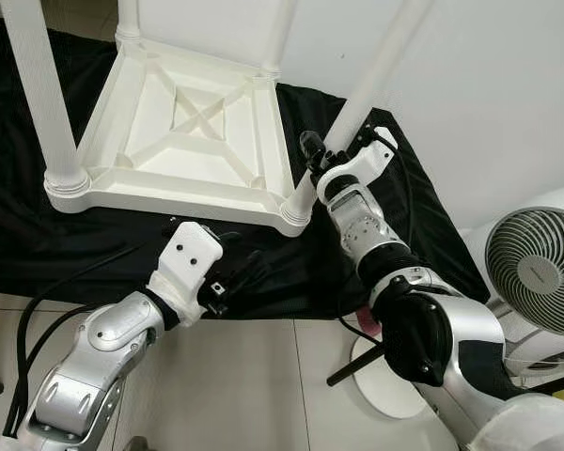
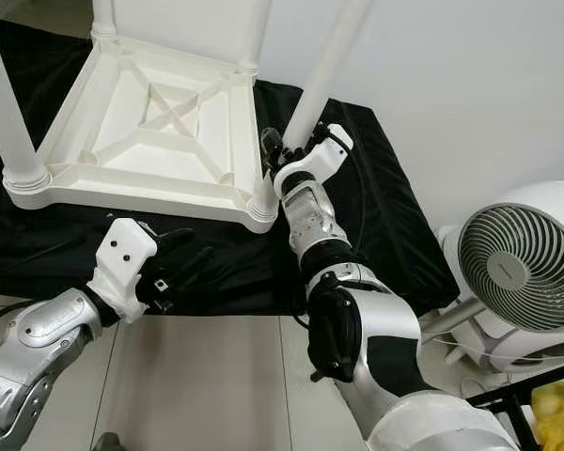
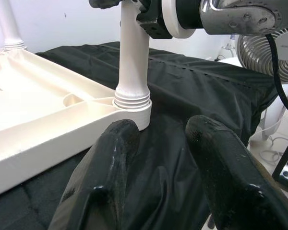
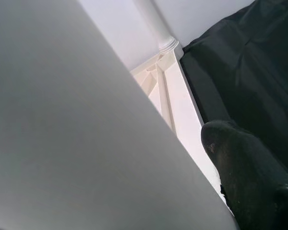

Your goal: Building children table

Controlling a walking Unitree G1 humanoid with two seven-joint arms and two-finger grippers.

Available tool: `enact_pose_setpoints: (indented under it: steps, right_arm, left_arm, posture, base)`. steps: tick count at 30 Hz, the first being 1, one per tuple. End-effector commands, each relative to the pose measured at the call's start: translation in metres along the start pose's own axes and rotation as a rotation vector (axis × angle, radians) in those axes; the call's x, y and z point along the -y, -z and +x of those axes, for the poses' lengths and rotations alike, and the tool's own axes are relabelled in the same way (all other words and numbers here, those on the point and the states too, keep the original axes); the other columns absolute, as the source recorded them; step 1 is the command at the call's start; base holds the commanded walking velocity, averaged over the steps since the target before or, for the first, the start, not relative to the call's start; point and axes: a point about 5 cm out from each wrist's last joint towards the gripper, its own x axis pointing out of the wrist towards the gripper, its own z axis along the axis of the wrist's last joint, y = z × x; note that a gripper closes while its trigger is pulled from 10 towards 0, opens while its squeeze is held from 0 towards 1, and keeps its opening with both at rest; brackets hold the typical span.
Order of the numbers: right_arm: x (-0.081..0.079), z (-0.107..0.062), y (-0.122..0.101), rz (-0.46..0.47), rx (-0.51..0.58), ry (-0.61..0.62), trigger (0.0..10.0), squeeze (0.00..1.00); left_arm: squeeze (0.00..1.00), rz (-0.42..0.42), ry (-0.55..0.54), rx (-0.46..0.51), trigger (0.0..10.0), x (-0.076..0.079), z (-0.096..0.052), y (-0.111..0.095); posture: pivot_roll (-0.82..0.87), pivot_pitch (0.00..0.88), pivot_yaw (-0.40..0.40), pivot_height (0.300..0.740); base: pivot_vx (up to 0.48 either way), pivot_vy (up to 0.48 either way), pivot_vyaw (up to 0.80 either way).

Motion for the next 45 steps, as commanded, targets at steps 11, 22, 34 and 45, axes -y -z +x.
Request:
enact_pose_setpoints:
  steps: [11,22,34,45]
  right_arm:
    - [0.006,-0.005,-0.003,0.714,-0.002,-0.17,10.0,0.0]
    - [0.08,-0.04,0.026,0.816,0.011,0.127,10.0,0.0]
    - [0.108,-0.056,0.035,0.962,0.044,0.304,10.0,0.0]
    - [0.116,-0.069,0.051,0.958,0.032,0.302,10.0,0.0]
  left_arm:
    - [0.0,-0.02,0.027,0.018,10.0,0.008,0.007,-0.003]
    - [0.0,-0.046,0.037,0.02,10.0,0.012,0.009,-0.002]
    - [0.0,-0.059,0.038,0.016,10.0,0.015,0.009,-0.001]
    - [0.0,-0.056,0.031,0.007,10.0,0.014,0.007,-0.001]
  posture:
    - [0.14,0.094,-0.248,0.74]
    - [0.13,0.107,-0.235,0.74]
    - [0.13,0.116,-0.235,0.74]
    - [0.14,0.118,-0.231,0.74]
  base:
    - [0.0,0.0,0.0]
    - [0.0,0.0,0.0]
    - [0.0,0.0,0.0]
    - [0.0,0.0,0.0]
